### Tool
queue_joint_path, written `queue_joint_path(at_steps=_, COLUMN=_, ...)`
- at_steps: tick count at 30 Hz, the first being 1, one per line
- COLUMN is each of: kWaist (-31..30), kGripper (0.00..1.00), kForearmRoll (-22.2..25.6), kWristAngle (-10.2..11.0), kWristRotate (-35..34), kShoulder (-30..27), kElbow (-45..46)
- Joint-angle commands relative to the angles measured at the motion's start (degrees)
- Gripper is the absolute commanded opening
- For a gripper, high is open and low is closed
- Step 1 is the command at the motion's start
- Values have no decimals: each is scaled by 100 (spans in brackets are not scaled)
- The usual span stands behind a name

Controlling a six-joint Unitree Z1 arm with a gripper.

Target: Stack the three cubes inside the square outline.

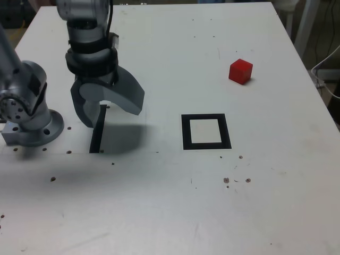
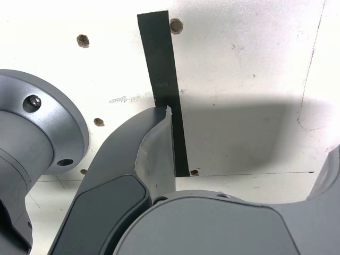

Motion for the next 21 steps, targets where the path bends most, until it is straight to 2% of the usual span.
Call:
queue_joint_path(at_steps=1, kWaist=2, kGripper=99, kForearmRoll=-8, kWristAngle=-4, kWristRotate=10, kShoulder=3, kElbow=-8)
queue_joint_path(at_steps=15, kWaist=5, kGripper=99, kForearmRoll=-35, kWristAngle=20, kWristRotate=10, kShoulder=-14, kElbow=-88)
queue_joint_path(at_steps=18, kWaist=32, kGripper=99, kForearmRoll=-111, kWristAngle=-28, kWristRotate=68, kShoulder=-4, kElbow=-187)
queue_joint_path(at_steps=21, kWaist=63, kGripper=99, kForearmRoll=-126, kWristAngle=-165, kWristRotate=175, kShoulder=42, kElbow=-353)
